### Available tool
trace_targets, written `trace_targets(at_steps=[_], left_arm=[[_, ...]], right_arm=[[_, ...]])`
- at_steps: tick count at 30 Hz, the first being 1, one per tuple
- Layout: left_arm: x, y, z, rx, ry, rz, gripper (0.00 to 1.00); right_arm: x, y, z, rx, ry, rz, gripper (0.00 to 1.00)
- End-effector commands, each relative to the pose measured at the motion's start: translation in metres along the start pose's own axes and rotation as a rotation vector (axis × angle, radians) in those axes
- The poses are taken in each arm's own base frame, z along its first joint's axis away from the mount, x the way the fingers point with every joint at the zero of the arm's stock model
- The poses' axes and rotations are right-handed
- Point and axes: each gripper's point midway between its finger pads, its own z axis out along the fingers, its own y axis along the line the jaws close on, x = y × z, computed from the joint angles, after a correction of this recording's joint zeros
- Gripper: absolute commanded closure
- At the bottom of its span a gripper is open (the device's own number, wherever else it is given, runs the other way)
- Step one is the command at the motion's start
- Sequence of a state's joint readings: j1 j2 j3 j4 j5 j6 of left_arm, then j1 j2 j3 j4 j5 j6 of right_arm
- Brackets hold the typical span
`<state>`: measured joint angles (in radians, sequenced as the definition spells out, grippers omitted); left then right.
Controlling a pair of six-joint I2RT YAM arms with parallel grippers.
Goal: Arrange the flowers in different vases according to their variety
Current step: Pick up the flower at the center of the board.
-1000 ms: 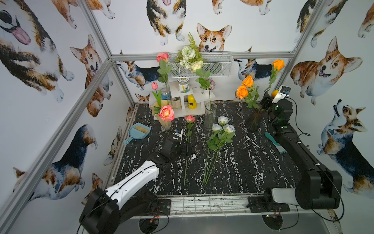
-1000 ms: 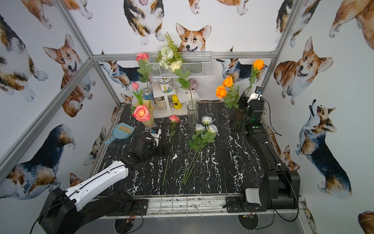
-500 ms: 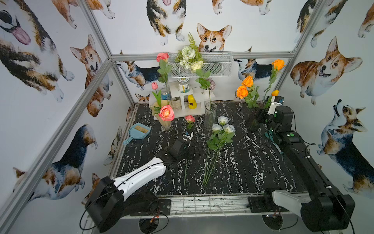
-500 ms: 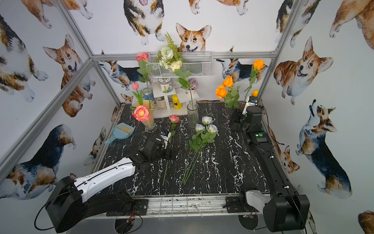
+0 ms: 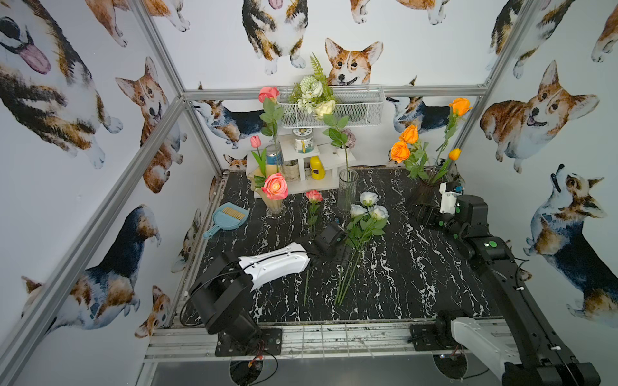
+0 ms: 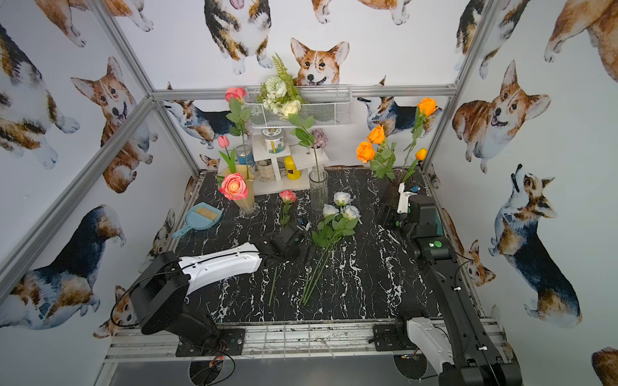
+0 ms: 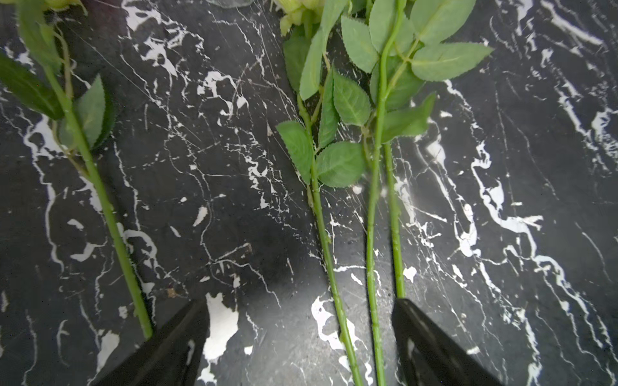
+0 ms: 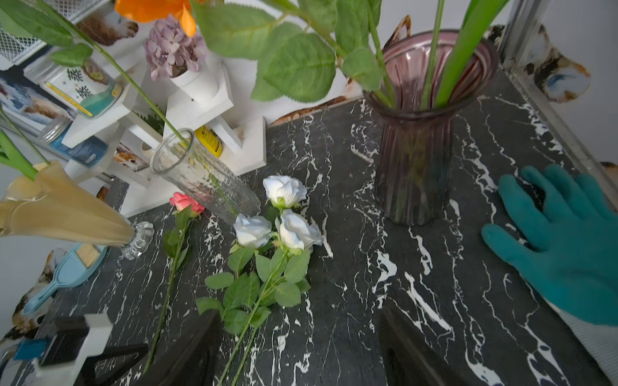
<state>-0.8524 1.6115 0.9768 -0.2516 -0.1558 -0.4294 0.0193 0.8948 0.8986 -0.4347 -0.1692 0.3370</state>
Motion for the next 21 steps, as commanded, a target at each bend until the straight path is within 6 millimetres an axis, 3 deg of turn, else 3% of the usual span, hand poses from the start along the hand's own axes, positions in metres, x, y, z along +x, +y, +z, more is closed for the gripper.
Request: trace_targets(at_steps=[1,6,21], left_arm=[[0.0,0.0,0.007,-0.044,0.032,-0.007,0.13],[0.002,-0.002,0.022,-0.074,0.085,-0.004,0.23],[0.014,-0.005,0.053,-0.114,0.197,0.003,0.45]], right_arm=[[0.017,0.001,-0.004,-0.021,0.045,0.03,0.22],[0.028,0.0,-0.01,-0.026,0.059,0.038,0.22],[0.028,0.004,-0.012,-0.042,0.059,0.042,0.23]])
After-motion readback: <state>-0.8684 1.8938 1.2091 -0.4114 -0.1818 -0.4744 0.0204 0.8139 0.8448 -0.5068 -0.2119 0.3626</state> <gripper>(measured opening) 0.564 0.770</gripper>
